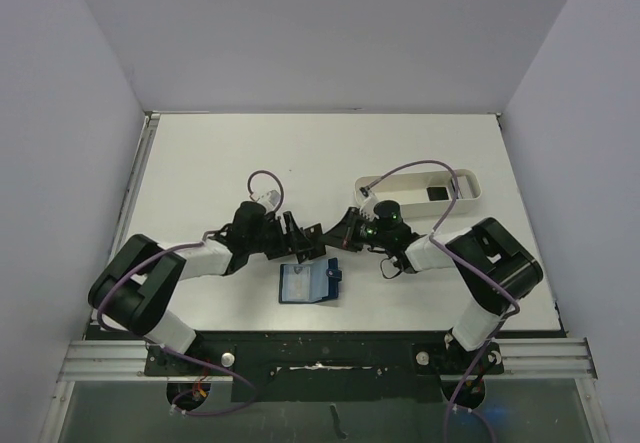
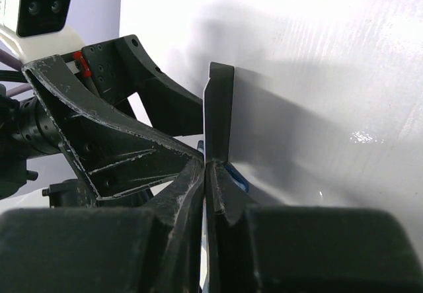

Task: Put the credit cards into the card holder
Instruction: Pick up the credit card from the center of the board.

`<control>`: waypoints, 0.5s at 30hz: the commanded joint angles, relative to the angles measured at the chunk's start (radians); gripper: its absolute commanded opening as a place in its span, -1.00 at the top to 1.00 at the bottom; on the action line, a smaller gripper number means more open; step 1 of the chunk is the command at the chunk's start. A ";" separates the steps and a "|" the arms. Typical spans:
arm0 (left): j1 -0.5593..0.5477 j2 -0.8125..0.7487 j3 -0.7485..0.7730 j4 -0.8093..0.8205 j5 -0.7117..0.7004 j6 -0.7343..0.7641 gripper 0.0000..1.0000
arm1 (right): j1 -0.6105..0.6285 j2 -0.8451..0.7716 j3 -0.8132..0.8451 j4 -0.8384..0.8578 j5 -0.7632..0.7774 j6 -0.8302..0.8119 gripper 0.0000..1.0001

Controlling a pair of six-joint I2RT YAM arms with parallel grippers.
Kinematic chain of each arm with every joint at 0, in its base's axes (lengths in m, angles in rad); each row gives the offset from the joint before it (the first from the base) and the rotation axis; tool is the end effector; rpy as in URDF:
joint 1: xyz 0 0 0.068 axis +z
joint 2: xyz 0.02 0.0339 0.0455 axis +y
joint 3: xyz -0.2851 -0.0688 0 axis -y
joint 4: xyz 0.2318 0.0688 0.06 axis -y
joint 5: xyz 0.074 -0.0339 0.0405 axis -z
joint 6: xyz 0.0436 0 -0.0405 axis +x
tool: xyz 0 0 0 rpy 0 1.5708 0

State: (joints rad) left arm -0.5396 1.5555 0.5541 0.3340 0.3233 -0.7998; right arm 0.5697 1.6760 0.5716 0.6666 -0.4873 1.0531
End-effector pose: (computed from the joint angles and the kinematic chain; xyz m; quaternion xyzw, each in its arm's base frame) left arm 0.2346 -0.1566 0.1643 -0.0455 0.8896 -0.3810 0.2479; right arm 0.2498 0.1842 0.1693 0.0703 0.8261 0.5179 0.2109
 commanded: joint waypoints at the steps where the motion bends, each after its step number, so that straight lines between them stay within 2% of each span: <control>1: 0.010 -0.040 -0.017 0.024 0.026 0.016 -0.22 | 0.005 0.005 0.002 0.170 -0.039 0.047 1.00; 10: 0.013 -0.059 -0.025 0.028 0.036 0.013 -0.11 | 0.013 0.044 -0.009 0.279 -0.063 0.114 1.00; 15: 0.020 -0.068 -0.034 0.020 0.030 0.017 -0.08 | 0.020 0.046 -0.002 0.281 -0.066 0.118 1.00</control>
State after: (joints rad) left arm -0.5259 1.5166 0.5293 0.3412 0.3374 -0.8001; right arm 0.5762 1.7325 0.5552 0.8082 -0.5179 1.1423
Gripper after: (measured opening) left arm 0.543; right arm 0.040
